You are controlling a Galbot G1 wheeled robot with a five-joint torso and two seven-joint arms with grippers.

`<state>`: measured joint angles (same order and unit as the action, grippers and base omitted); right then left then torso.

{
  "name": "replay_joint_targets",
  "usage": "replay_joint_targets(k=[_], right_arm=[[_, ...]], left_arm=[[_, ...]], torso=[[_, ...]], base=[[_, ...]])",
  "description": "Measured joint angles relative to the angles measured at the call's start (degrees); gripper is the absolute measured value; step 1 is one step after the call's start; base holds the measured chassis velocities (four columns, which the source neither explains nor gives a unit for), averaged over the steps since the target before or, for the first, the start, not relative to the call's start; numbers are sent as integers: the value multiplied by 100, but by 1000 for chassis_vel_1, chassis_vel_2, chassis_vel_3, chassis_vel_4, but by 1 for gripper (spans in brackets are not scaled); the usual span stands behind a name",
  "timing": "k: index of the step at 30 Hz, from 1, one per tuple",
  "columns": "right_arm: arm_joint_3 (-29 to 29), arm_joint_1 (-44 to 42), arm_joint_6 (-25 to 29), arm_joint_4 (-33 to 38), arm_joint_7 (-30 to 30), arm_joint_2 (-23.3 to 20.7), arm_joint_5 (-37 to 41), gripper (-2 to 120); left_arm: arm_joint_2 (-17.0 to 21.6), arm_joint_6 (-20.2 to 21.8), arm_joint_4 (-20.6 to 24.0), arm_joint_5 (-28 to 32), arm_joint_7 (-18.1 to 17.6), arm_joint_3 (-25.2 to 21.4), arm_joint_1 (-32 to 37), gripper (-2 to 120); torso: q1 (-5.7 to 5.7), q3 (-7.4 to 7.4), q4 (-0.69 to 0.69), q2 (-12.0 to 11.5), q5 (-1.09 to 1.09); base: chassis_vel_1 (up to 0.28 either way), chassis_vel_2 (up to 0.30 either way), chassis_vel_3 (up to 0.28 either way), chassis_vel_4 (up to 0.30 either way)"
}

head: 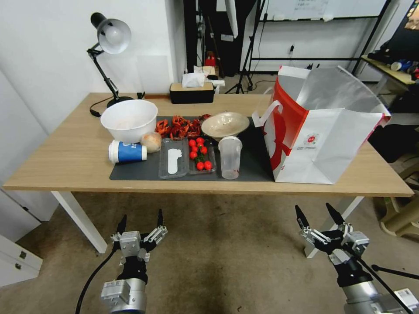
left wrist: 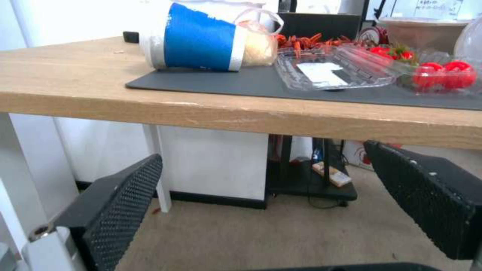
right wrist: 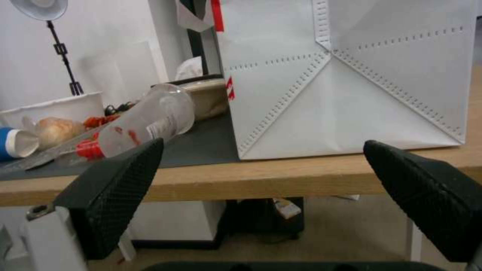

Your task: Pick up the food delivery bag from the floor and place it on the table.

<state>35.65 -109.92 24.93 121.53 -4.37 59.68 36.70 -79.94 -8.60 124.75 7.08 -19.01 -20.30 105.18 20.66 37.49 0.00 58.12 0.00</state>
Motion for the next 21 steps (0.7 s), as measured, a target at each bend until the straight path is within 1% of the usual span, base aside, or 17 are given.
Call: replay_joint_targets(k=[21], right_arm=[[-24,18,-21,5,35,6,4,100]], left_arm=[[14,-1,-16,2,-39,8,11,100]], torso=[[0,0,0,-1,0]], base=[[0,0,0,0]])
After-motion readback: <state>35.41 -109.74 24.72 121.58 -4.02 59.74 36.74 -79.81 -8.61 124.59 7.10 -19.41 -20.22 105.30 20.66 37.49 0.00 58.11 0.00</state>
